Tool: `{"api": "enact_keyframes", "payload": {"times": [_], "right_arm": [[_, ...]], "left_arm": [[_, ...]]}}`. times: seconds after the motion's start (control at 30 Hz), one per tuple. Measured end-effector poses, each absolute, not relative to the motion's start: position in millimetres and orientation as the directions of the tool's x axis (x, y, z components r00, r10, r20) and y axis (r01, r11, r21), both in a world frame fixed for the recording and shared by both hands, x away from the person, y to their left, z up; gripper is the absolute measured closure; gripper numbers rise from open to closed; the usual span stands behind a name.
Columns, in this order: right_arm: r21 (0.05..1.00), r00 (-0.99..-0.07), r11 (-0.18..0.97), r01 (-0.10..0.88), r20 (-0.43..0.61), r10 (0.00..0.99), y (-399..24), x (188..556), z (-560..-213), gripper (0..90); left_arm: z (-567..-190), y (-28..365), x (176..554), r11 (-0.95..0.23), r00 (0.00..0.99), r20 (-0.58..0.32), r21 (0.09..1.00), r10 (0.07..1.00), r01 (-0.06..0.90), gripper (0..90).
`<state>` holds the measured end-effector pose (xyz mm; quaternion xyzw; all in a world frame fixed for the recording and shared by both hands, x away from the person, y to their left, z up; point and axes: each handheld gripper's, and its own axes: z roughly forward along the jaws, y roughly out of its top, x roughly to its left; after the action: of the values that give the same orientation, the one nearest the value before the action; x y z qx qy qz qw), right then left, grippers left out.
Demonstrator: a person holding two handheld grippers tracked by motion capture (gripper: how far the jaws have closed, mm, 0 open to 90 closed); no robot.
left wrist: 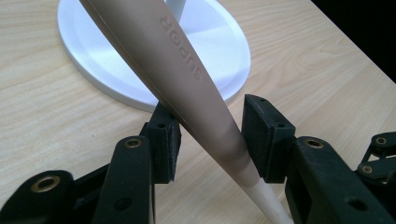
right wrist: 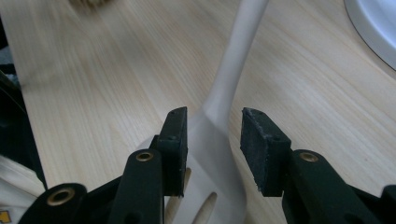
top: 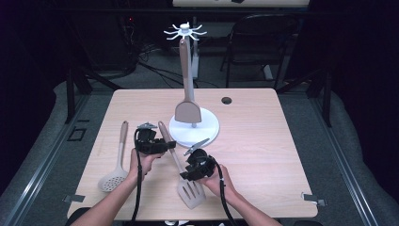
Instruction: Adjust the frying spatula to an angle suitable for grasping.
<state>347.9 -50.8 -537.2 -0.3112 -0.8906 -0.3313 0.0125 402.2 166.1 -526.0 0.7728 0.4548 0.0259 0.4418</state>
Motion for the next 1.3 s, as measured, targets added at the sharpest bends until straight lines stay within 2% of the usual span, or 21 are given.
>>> {"api": "enact_keyframes", "payload": {"times": [0.6,0.87,1.3], "right_arm": [[0.581,-0.8,0.579,0.572,0.241,0.55,-45.6,354.6,-543.6,66.4],[0.591,-0.767,0.522,0.615,0.297,0.568,-52.9,356.4,-543.1,71.9],[0.599,-0.744,0.481,0.64,0.327,0.583,-59.3,357.9,-540.4,74.0]], "left_arm": [[-518.2,160.8,395.2,-0.188,0.627,-0.357,0.749,0.693,0.635,59.5],[-518.0,159.1,392.4,-0.202,0.662,-0.365,0.759,0.655,0.619,58.8],[-521.6,147.7,385.2,-0.257,0.704,-0.358,0.752,0.613,0.607,58.9]]}}
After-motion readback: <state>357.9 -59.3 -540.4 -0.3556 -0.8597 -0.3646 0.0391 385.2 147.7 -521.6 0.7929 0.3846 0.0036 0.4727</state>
